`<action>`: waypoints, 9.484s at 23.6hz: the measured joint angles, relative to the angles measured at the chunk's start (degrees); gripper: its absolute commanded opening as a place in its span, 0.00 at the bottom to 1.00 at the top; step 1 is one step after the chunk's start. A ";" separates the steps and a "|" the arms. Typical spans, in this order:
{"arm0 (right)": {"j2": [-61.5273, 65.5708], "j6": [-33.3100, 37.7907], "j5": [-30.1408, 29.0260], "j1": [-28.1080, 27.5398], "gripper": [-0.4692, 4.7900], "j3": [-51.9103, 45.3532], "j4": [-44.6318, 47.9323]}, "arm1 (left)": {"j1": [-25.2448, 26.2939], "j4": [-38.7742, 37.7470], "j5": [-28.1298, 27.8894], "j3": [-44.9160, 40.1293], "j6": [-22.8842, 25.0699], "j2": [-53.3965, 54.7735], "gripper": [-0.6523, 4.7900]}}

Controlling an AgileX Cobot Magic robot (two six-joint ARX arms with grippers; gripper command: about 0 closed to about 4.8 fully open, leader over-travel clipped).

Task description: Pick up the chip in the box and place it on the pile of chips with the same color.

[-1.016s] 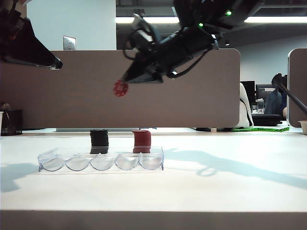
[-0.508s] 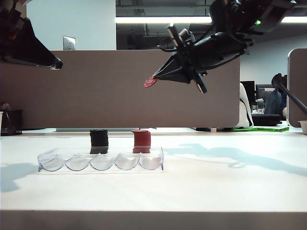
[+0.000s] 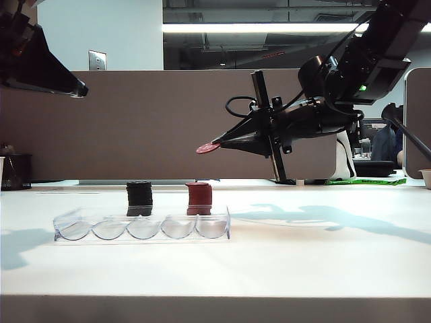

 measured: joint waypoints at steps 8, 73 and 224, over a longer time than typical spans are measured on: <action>0.13 0.02 0.90 -0.09 0.09 0.11 3.26 | 0.00 0.00 0.00 0.00 0.00 0.00 0.23; 3.85 11.19 14.16 3.26 0.09 0.09 6.03 | 0.00 -0.02 0.59 0.00 -0.42 0.00 0.23; -108.74 -46.62 56.57 -14.45 0.09 -75.87 5.70 | 0.02 -17.68 -22.64 -4.39 -16.72 -39.01 0.11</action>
